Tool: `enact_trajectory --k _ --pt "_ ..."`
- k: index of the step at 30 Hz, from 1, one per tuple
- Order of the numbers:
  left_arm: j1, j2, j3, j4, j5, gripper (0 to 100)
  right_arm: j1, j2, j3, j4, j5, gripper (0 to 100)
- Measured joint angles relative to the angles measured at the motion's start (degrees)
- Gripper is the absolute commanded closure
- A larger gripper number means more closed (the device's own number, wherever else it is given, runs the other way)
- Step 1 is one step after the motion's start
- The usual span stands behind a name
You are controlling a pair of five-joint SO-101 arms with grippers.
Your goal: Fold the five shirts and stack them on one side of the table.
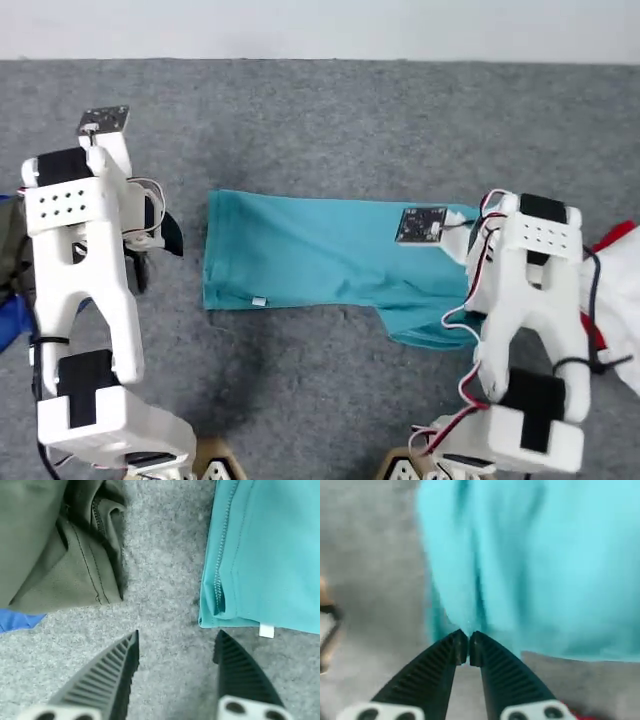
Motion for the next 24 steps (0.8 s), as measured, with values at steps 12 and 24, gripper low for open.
enact_trajectory --k 12,24 --pt "0.0 0.0 4.2 0.0 0.0 76 0.1 16.8 -1.5 -35.1 -15.0 88.8" --pt "0.0 0.0 4.2 0.0 0.0 76 2.4 21.1 -20.9 -26.9 -24.3 80.8"
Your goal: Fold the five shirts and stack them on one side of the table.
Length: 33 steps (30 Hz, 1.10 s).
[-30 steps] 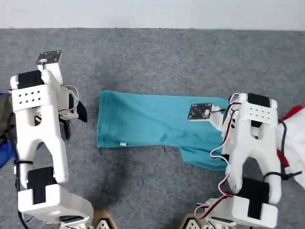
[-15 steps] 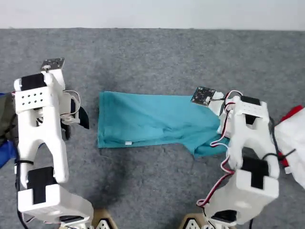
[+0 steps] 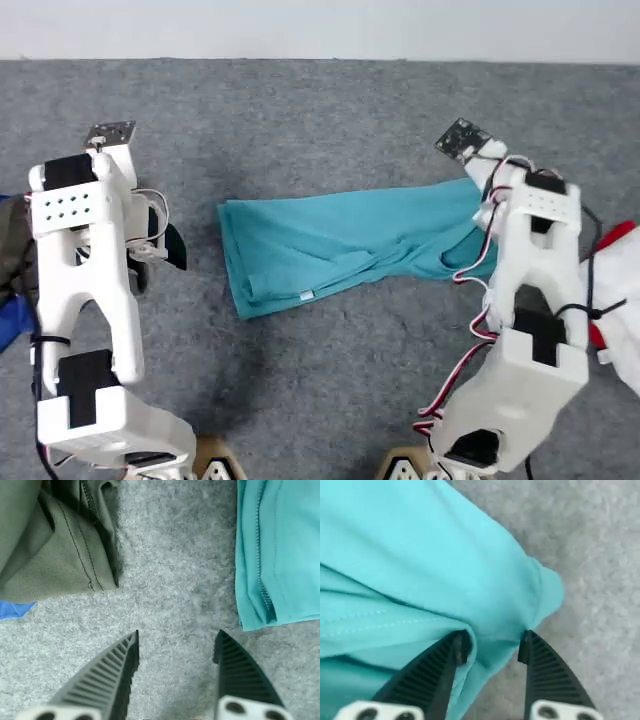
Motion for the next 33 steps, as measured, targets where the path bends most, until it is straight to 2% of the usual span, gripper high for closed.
enact_trajectory --k 4,11,17,23,27,30,33 --pt "0.0 0.0 0.0 0.0 0.0 76 0.0 -0.5 -5.6 12.0 0.5 80.8" --pt "0.0 0.0 0.0 0.0 0.0 76 -0.8 -5.6 -10.7 38.8 14.3 80.8" --pt "0.0 0.0 0.0 0.0 0.0 76 -0.8 -12.7 -10.7 47.2 16.9 80.9" --pt "0.0 0.0 0.0 0.0 0.0 76 -2.0 -21.6 0.6 47.5 17.1 81.2" --pt "0.0 0.0 0.0 0.0 0.0 76 -3.4 -26.6 15.7 46.2 20.4 90.2" --pt "0.0 0.0 0.0 0.0 0.0 76 -4.5 -28.4 26.9 40.0 21.5 98.3" --pt "0.7 0.0 0.0 0.0 0.0 76 -5.3 -28.7 36.1 33.5 21.8 97.8"
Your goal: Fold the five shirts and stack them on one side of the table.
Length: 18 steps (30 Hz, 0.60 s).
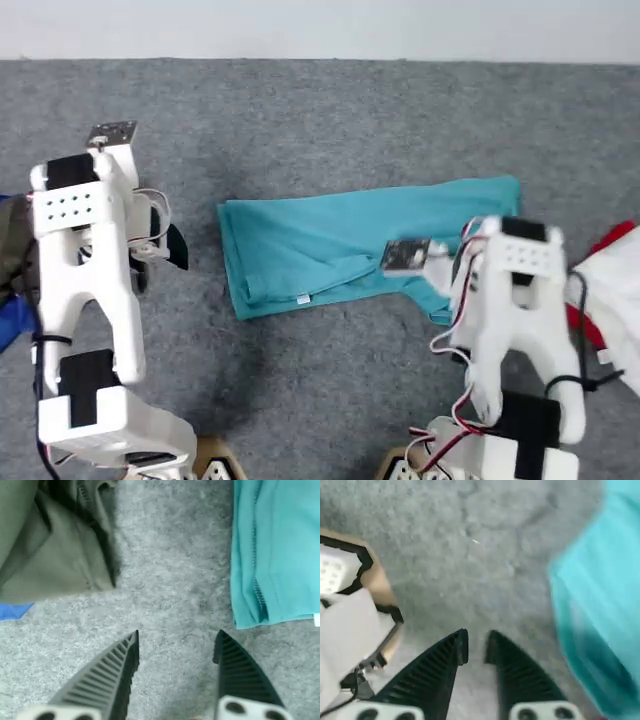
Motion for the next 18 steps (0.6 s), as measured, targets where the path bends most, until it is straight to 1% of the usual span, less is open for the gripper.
enact_trajectory --k 4,7,10,11,18 --pt "2.7 0.0 0.0 0.0 0.2 76 0.3 0.2 7.4 -11.8 0.0 97.7" --pt "5.0 0.0 0.0 0.0 0.2 77 0.4 2.0 8.4 -19.9 0.0 97.7" --pt "6.6 0.0 0.0 0.0 0.4 79 2.2 5.9 8.4 -27.4 0.1 97.7" --pt "6.9 0.0 0.0 0.0 0.4 79 2.6 6.9 8.3 -28.7 0.1 97.7" --pt "7.1 0.0 0.0 0.0 0.4 79 3.2 13.0 1.8 -28.7 0.2 97.7"
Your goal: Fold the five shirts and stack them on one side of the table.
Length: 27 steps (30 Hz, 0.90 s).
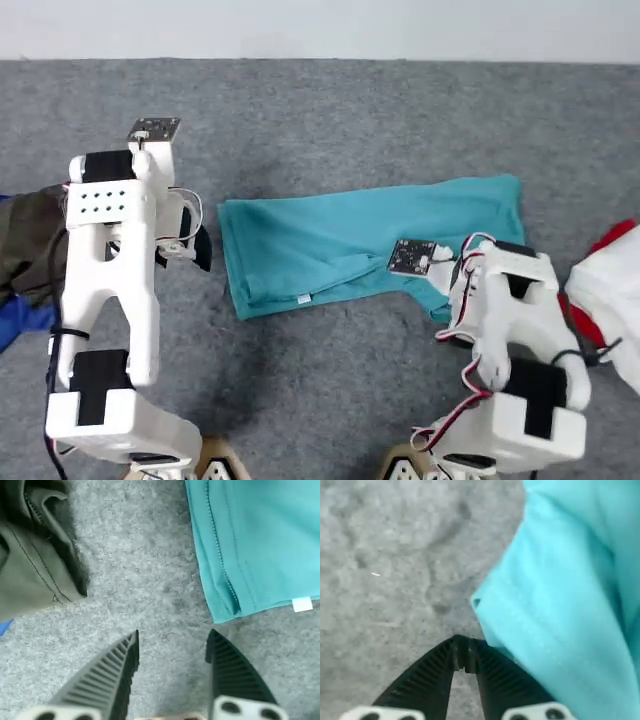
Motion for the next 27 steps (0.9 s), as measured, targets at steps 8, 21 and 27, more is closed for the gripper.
enact_trajectory --k 8,21,27 --pt "0.2 0.0 0.0 0.0 0.0 79 0.1 5.7 -10.5 1.5 -1.5 97.7" --pt "0.1 0.0 0.0 0.0 0.0 79 -1.3 9.2 -26.0 0.5 -2.8 97.7" --pt "0.1 -0.1 2.1 0.0 0.0 79 -4.8 15.2 -32.7 -2.6 -8.2 97.7"
